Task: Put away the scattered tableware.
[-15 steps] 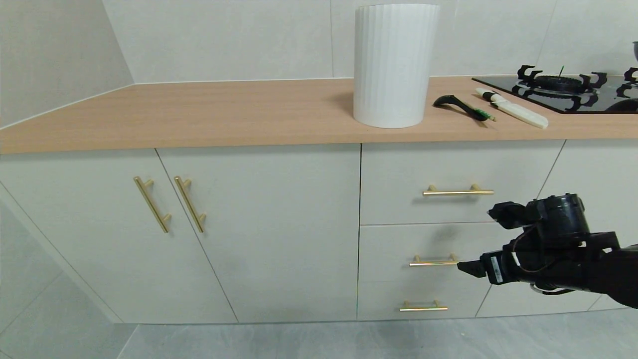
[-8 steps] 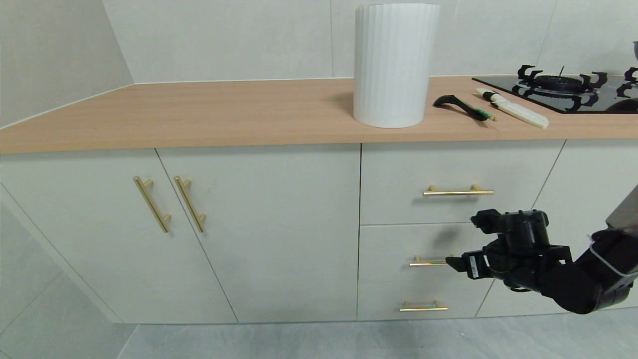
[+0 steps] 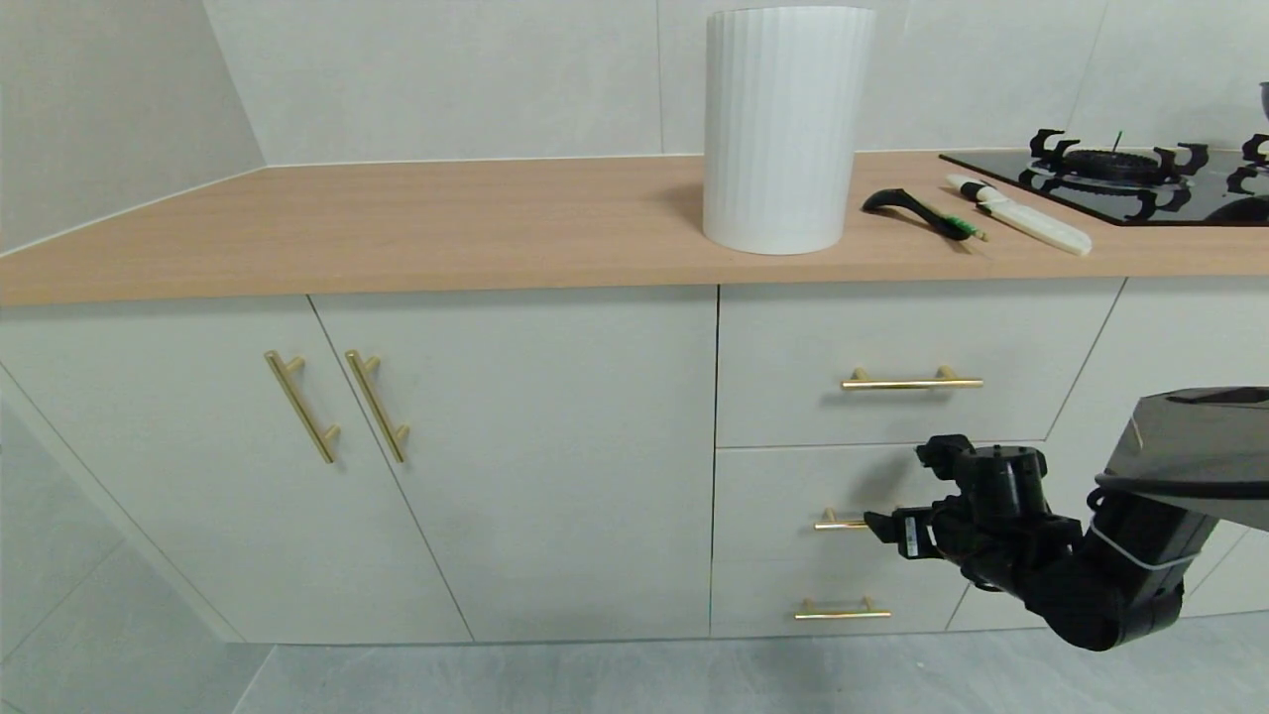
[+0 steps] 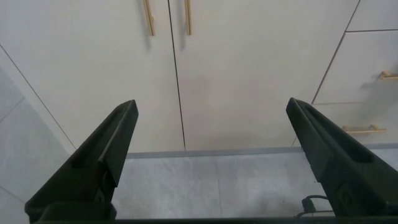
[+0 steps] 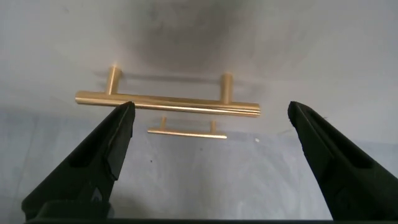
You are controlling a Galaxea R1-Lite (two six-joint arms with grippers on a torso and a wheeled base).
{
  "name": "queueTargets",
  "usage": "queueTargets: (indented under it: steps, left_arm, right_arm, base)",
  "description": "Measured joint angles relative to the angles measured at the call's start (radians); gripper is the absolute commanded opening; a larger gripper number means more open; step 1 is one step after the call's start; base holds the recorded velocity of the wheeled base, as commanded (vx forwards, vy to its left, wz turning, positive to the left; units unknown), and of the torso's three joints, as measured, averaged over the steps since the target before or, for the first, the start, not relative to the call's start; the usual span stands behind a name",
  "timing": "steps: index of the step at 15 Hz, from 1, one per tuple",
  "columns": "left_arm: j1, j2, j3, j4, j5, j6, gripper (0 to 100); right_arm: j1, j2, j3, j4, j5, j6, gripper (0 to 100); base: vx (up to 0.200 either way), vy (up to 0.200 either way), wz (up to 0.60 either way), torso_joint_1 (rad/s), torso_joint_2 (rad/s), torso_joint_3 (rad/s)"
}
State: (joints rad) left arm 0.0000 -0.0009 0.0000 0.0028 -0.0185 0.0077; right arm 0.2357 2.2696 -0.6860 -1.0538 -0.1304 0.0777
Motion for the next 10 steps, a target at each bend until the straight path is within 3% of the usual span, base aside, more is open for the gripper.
queueTargets:
  steps: [3, 10]
  left_arm:
    - [0.0, 0.0, 0.0, 0.0, 0.0, 0.0, 100]
    - [0.0, 0.0, 0.0, 0.0, 0.0, 0.0, 100]
  right_arm:
    - [0.015, 0.061, -0.017, -0.077, -0.043, 0.0, 100]
    - [0.019, 0.131, -0.062, -0.088, -0.079, 0.008, 100]
  base:
    - [0.0, 0.0, 0.0, 0.0, 0.0, 0.0]
    - [0.0, 0.0, 0.0, 0.0, 0.0, 0.0]
